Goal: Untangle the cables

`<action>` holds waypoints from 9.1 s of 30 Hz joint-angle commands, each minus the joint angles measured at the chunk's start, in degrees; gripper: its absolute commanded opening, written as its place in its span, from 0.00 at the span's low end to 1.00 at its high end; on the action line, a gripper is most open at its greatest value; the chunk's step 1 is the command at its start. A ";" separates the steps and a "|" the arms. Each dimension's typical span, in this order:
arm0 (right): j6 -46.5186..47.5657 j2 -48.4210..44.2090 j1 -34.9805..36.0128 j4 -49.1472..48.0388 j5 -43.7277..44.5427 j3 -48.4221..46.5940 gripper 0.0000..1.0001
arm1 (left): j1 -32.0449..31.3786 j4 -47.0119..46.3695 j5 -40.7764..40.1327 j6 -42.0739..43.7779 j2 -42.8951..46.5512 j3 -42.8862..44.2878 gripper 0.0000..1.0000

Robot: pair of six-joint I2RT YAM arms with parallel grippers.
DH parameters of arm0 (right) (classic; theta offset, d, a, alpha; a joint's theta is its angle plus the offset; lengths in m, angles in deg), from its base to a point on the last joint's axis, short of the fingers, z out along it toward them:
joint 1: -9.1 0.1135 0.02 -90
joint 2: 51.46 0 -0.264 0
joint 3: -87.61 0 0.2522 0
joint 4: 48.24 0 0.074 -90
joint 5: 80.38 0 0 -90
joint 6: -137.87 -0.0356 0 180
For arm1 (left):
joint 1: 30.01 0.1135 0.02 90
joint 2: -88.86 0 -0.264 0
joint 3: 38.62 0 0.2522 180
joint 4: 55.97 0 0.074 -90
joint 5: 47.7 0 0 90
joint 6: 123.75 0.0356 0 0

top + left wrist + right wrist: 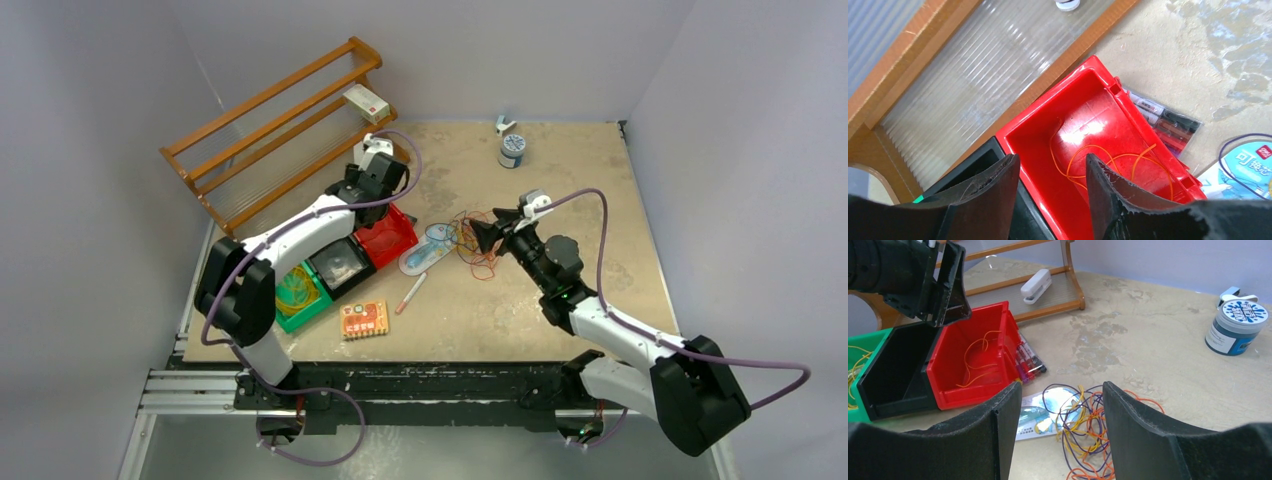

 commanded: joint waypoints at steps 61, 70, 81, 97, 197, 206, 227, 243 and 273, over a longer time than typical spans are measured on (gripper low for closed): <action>-0.17 0.75 -0.28 -2.67 -1.83 -3.06 0.63 | -2.53 4.13 18.35 6.68 8.83 -1.62 0.43; -0.78 0.54 -0.24 -2.36 -2.04 -3.03 0.63 | 1.12 2.06 18.77 4.44 10.05 -1.91 0.41; -7.51 3.25 -0.33 18.61 13.82 -10.88 0.63 | 1.22 -7.20 22.72 2.92 13.42 -4.38 0.42; 2.89 21.57 -5.00 46.82 9.42 -31.17 0.63 | 1.39 -3.05 19.72 -0.04 16.03 -3.38 0.51; 19.36 8.67 -10.50 43.37 -13.22 -38.41 0.00 | -7.81 -61.06 57.51 10.90 1.68 -7.04 0.69; 18.72 7.90 -10.45 43.30 -14.23 -38.03 0.00 | -7.79 -60.52 56.27 11.20 -3.11 -2.53 0.38; 8.56 -7.71 -10.59 21.90 -11.61 -16.59 0.60 | -7.81 -51.97 48.94 10.71 -1.97 3.26 0.00; 5.50 7.83 -10.57 -7.73 -19.35 -11.64 0.69 | -7.82 -45.16 42.61 2.84 1.38 9.37 0.00; -6.22 33.20 -10.56 -24.81 -22.39 -14.44 0.20 | -7.88 -30.77 33.64 2.37 9.69 24.24 0.00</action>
